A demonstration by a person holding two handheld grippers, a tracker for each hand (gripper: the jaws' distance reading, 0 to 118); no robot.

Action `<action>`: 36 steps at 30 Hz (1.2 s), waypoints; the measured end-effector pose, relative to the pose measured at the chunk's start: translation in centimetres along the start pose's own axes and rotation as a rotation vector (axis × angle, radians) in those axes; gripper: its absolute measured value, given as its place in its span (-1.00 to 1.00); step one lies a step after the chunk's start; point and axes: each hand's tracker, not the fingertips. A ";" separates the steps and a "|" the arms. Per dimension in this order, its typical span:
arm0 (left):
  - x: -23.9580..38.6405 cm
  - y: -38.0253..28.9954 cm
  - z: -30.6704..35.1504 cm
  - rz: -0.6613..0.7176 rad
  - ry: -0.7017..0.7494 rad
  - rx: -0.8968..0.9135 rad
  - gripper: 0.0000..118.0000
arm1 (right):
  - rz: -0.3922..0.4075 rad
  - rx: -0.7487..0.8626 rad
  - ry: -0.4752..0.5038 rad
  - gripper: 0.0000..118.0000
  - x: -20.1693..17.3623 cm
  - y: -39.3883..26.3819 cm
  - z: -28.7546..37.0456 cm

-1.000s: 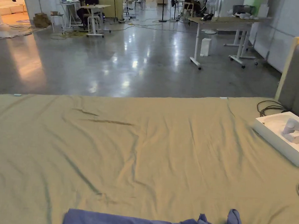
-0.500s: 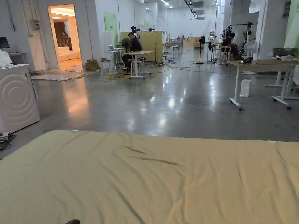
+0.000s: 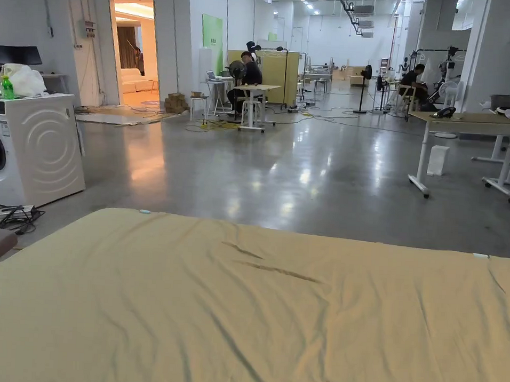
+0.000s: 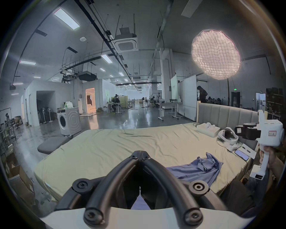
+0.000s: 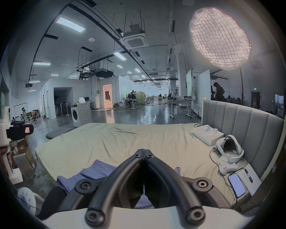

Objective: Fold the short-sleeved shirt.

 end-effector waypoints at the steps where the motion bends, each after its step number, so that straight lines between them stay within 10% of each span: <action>1: 0.0 -0.1 -0.4 0.001 -0.012 -0.011 -0.99 | -0.006 -0.005 -0.006 -1.00 0.1 -0.1 0.1; 23: -1.4 -2.2 -8.3 0.140 -0.107 -0.191 -0.97 | -0.055 -0.109 -0.019 -1.00 1.9 -1.7 -0.8; 25: -1.9 -3.3 -10.5 0.174 -0.130 -0.217 -0.67 | -0.054 -0.142 -0.015 -1.00 2.2 -2.1 -1.2; 28: -2.1 -5.4 -15.1 0.204 -0.166 -0.321 0.34 | -0.043 -0.166 -0.027 -1.00 2.5 -3.0 -1.6; 36: -1.8 -12.3 -31.1 0.173 -0.180 -0.558 0.40 | -0.031 -0.273 -0.050 -1.00 4.1 -5.0 -3.8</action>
